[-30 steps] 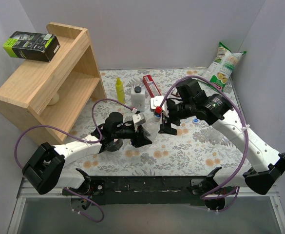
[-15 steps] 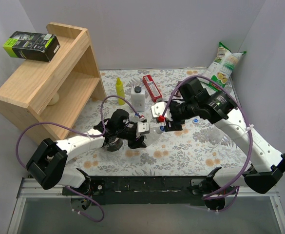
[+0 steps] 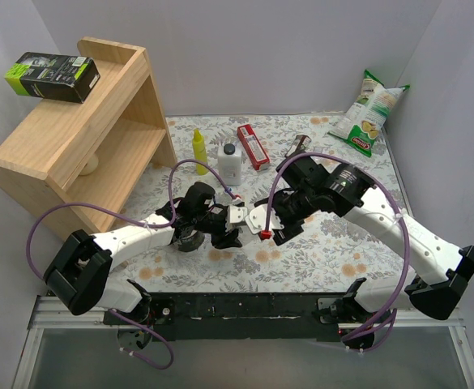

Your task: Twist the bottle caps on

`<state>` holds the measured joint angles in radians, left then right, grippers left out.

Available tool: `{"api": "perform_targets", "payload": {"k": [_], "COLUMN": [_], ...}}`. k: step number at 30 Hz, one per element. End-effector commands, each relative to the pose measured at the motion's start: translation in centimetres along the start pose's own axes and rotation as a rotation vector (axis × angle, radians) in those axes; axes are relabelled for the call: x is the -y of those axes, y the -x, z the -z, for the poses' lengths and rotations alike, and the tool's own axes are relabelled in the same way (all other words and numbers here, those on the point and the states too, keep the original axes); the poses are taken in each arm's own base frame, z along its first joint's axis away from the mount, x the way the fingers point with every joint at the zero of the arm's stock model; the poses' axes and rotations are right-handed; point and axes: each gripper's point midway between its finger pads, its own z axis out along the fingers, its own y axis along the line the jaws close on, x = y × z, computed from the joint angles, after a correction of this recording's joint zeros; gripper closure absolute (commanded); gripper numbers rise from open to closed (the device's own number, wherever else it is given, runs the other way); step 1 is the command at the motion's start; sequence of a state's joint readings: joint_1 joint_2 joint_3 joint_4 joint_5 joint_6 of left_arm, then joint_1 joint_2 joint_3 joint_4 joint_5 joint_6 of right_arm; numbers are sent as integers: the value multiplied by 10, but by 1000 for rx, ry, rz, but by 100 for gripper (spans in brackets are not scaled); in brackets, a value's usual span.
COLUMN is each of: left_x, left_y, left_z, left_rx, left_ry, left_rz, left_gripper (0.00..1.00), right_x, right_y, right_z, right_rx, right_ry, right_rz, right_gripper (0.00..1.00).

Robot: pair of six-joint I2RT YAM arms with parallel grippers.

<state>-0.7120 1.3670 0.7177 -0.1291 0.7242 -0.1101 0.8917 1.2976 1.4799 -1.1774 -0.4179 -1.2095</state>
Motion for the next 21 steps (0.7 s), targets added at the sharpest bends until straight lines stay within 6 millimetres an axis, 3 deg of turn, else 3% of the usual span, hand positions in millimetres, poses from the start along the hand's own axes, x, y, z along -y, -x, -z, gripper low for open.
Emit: {"api": "perform_targets", "payload": {"k": [1,12,21], "left_x": [-4,-5,-5], "left_y": [22,23,22], "left_z": [4,3,3], "left_rx": [49,58,62], "left_ry": [0,9,11], "left_rz": [-63,-75,-77], "left_gripper": [100,100,100], "right_x": [4,6,10], "right_y": [0,-15,-21], "right_z": [-1,-8,-10], "right_rx": [-9,-57,-82], "right_ry": [-20,-36,-58], "right_rz": [27,73,79], "right_gripper": [37,45,59]}}
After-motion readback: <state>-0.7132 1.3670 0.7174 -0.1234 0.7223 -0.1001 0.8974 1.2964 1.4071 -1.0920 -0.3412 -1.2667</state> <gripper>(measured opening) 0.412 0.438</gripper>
